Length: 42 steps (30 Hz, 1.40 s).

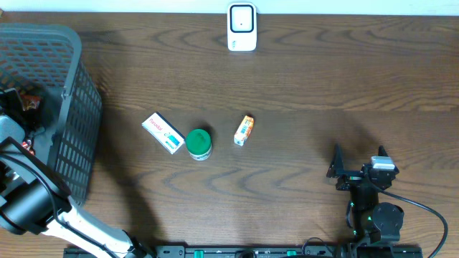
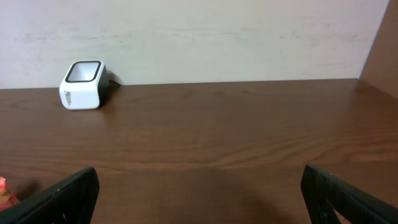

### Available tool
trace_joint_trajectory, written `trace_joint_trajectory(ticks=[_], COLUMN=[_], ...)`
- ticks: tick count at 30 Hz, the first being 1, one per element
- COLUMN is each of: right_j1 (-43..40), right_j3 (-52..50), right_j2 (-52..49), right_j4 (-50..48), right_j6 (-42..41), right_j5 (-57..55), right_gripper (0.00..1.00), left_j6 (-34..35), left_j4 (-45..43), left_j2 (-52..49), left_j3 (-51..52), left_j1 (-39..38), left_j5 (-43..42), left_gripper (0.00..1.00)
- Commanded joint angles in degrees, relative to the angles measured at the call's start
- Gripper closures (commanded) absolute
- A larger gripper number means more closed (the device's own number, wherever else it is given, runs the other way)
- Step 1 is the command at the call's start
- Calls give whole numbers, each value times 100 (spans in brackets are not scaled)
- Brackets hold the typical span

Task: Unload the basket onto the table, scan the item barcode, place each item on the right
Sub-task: 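Reach the left gripper back into the basket and grasp the Top bar, then carry the Top bar right and drop it near the right arm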

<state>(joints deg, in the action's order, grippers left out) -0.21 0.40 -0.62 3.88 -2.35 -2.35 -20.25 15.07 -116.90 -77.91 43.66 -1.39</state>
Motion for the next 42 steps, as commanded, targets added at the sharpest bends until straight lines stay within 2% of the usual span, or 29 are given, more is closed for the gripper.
trace_joint_trajectory(ticks=[1,4,8,12,20,27,31,34,38,42], right_j1=[-13,-13,-13,-13,-13,-13,-13,-13,-13,-13], right_j3=[-9,-9,-9,-9,-9,-9,-9,-9,-9,-9], right_j2=[24,24,24,24,24,24,24,24,24,24], right_j4=[20,20,20,20,20,20,20,20,20,20], right_j6=[26,26,26,26,26,26,26,26,26,26], right_j5=[-35,-35,-35,-35,-35,-35,-35,-35,-35,-35], right_gripper=[1,1,1,1,1,1,1,1,1,1], left_j6=[-20,125,560,780,2122,3534,3644,3635,3016,2614], left_j4=[203,264,435,688,643,981,1130,1447,1827,1875], left_j2=[-476,-470,-319,234,2710,5064,5884,6094,5934,5324], left_j3=[107,107,107,107,107,107,107,107,181,409], left_j1=[31,31,24,24,11,-446,-1419,-2590,-4288,-5862], left_j5=[179,179,164,-586,-3069,-3180,-3853,-4098,-4096,-3471], left_gripper=[76,92,93,93,93,93,92,92,91,91])
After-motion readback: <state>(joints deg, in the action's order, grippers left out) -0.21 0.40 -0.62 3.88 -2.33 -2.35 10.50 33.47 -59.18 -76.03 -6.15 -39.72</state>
